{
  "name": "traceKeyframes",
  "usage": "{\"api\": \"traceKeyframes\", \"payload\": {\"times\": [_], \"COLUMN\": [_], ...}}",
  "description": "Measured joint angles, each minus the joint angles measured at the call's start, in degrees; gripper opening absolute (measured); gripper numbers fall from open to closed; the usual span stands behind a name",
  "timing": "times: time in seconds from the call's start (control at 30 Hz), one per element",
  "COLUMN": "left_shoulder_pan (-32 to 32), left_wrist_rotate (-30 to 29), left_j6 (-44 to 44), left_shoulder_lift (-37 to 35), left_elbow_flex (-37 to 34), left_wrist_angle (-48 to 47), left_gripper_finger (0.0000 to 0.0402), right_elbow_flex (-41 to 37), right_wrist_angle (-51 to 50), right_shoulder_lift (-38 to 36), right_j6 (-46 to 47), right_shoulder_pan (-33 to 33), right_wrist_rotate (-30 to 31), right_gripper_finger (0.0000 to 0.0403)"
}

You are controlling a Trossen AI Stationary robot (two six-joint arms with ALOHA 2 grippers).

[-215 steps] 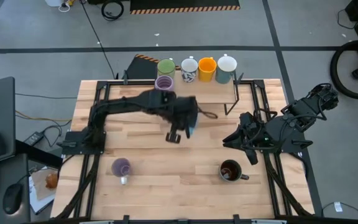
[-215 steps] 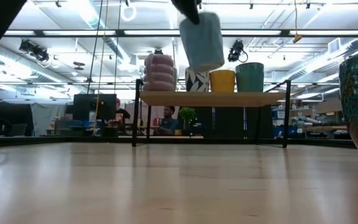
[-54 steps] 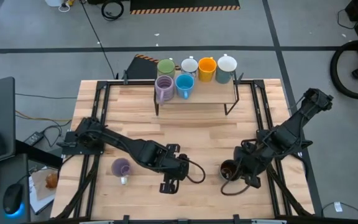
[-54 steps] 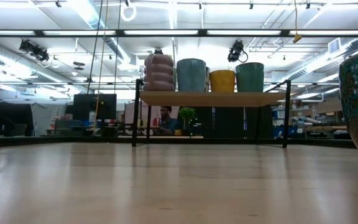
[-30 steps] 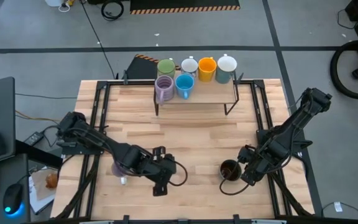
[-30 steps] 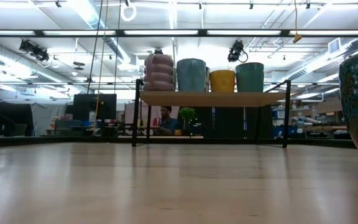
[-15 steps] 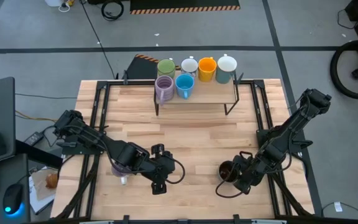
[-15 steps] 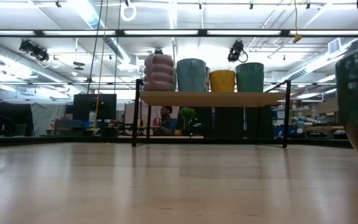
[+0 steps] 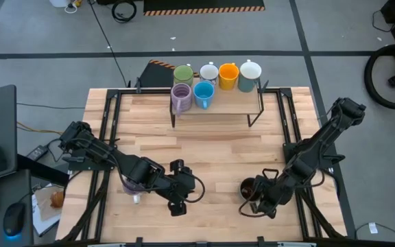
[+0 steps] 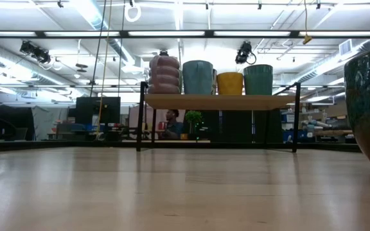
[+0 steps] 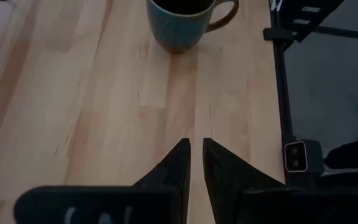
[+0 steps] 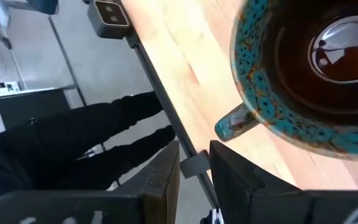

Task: Place coffee mugs
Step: Put the brown patterned mug on the shelf

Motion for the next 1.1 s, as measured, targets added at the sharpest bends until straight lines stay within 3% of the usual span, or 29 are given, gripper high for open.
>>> {"api": "traceKeyframes", "payload": {"times": [0.23,0.37,0.43,0.5,0.57,0.67,0.9,1.1], "left_shoulder_pan": [0.1,0.3,0.4,0.4,0.6,0.7,0.7,1.2], "left_wrist_rotate": [-0.5,-0.6,-0.9,-1.0,-1.0,-1.0,-1.0,-1.0], "left_j6": [0.5,0.5,0.6,0.9,1.5,1.5,1.2,1.5], "left_shoulder_lift": [0.0,0.0,0.0,0.0,0.0,0.0,0.0,0.0], "left_elbow_flex": [0.0,0.0,0.0,0.0,0.0,0.0,0.0,0.0], "left_wrist_angle": [0.8,0.8,0.8,0.7,0.7,0.7,0.7,0.6], "left_gripper_finger": [0.0047,0.0047,0.0047,0.0047,0.0047,0.0047,0.0047,0.0047], "right_elbow_flex": [5.0,10.8,13.1,13.7,13.7,13.7,15.1,22.2], "right_wrist_angle": [-11.7,-19.1,-21.6,-20.9,-19.5,-19.6,-23.9,-30.7], "right_shoulder_lift": [0.8,2.3,3.3,4.0,4.4,5.1,8.4,13.9], "right_j6": [-3.5,-9.7,-16.4,-28.8,-38.9,-46.3,-52.5,-60.0], "right_shoulder_pan": [-0.3,-0.2,0.2,0.8,1.2,1.1,0.8,0.8], "right_wrist_rotate": [-2.6,1.5,4.6,6.3,5.7,1.9,-2.1,4.2], "right_gripper_finger": [0.0085,0.0082,0.0082,0.0082,0.0082,0.0084,0.0142,0.0190]}}
